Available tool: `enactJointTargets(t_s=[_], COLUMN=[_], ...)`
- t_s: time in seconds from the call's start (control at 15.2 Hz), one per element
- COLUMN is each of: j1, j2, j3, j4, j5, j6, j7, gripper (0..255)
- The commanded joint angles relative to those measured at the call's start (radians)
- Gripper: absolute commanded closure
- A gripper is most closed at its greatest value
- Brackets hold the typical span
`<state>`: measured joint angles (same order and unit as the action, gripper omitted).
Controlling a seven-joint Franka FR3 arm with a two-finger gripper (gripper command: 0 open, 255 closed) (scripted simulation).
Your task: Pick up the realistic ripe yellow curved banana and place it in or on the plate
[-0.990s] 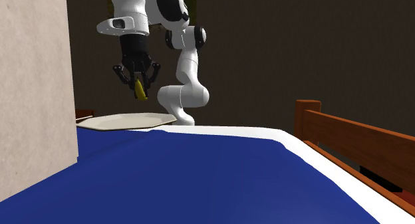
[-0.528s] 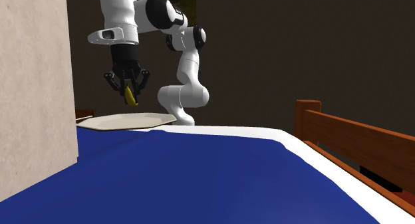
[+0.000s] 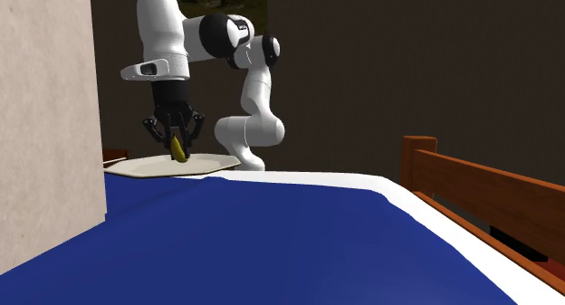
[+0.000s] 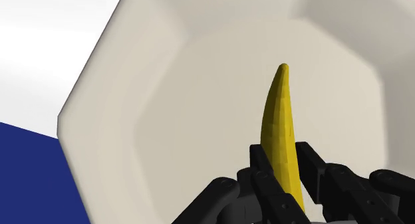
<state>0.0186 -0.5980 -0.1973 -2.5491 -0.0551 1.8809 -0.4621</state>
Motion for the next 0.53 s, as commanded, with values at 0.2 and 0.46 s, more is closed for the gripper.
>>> enactJointTargets(t_s=[0.2,0.46], j1=[-0.001,-0.001], j2=[0.002,0.002], j3=[-0.002,-0.002], j4=[-0.006,-0.006], j5=[-0.001,-0.001], j6=[0.009,0.009], j7=[-0.002,-0.002], gripper=[255,0])
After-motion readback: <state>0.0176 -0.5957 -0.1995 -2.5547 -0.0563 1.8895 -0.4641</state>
